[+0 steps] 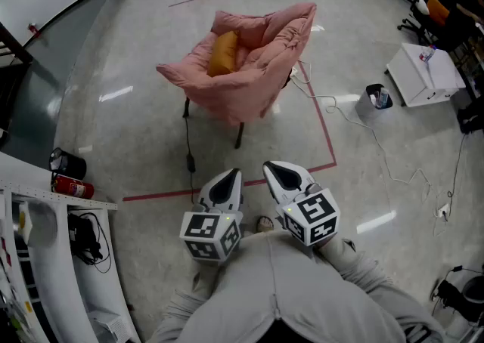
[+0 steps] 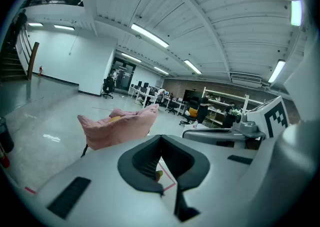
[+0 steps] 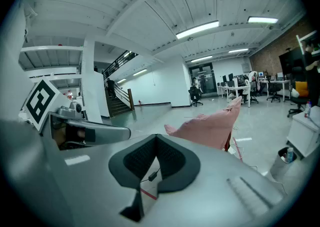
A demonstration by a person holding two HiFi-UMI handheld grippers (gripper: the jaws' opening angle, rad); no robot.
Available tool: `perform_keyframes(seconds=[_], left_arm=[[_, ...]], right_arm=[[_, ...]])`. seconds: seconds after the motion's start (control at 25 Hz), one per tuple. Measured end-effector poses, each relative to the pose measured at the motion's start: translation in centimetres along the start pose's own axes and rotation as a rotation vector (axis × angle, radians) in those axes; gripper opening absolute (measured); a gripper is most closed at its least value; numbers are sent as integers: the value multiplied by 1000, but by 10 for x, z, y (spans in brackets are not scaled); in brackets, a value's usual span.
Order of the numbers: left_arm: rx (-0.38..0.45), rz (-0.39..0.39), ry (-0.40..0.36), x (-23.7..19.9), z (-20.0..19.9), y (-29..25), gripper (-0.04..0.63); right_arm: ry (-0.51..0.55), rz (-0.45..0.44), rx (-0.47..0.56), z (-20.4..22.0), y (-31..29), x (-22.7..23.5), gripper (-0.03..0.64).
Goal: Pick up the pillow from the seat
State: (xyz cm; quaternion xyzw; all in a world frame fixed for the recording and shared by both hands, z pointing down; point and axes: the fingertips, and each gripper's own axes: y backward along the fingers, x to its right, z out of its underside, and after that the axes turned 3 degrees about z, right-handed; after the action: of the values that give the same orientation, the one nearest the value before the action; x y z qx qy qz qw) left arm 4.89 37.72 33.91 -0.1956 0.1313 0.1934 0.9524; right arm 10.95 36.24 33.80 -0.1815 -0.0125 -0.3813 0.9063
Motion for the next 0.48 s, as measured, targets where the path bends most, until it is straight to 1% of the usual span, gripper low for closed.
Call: perform_keyframes(seconds=[0.48], left_arm=[[-7,-17,-3,-2,2,-17,5]], right_arm=[[6,-7,-5,2,-6,17,-2]])
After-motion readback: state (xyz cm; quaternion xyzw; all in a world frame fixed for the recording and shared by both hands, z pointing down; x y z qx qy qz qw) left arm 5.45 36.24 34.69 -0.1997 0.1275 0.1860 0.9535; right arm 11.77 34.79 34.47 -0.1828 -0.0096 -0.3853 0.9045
